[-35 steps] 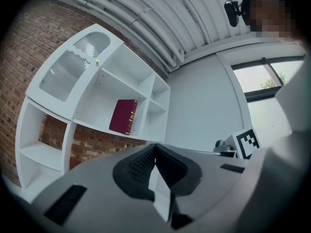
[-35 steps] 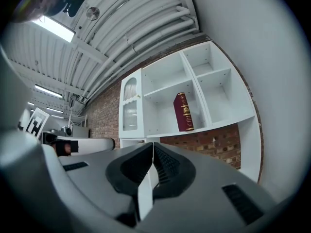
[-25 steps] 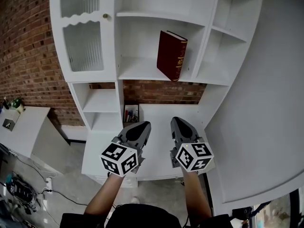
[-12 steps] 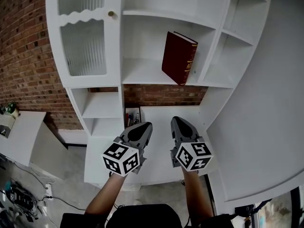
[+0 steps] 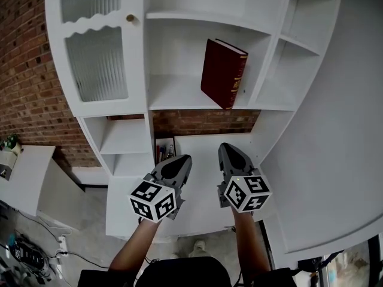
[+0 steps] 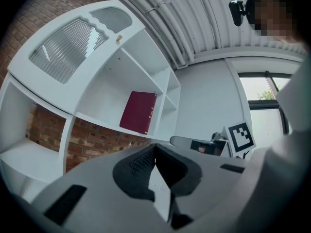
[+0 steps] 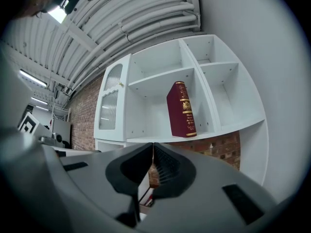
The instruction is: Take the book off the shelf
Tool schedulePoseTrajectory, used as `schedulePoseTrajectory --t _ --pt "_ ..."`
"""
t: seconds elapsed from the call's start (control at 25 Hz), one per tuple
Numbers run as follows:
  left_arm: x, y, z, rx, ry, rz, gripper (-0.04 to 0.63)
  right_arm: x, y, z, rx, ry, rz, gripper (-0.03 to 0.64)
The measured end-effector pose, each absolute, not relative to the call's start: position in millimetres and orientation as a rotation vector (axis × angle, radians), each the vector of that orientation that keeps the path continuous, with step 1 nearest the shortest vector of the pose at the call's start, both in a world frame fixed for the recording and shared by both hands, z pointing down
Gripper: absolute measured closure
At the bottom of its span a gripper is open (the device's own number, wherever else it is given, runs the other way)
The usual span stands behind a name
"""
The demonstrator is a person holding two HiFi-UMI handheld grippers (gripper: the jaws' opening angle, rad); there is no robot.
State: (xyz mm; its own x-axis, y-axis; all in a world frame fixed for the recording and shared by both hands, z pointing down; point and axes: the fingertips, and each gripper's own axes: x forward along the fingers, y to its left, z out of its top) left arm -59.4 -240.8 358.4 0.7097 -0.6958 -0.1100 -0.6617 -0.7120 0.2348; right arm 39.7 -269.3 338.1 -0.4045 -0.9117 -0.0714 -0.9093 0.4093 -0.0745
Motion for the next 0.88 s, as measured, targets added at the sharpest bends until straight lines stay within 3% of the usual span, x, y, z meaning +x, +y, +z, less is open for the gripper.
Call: schedulePoseTrajectory --t 0.88 --pt "-11.8 -314.4 348.6 2.72 -1.177 -0.29 0.578 88.1 -350.3 317.4 -1.547 2.602 0.001 0.595"
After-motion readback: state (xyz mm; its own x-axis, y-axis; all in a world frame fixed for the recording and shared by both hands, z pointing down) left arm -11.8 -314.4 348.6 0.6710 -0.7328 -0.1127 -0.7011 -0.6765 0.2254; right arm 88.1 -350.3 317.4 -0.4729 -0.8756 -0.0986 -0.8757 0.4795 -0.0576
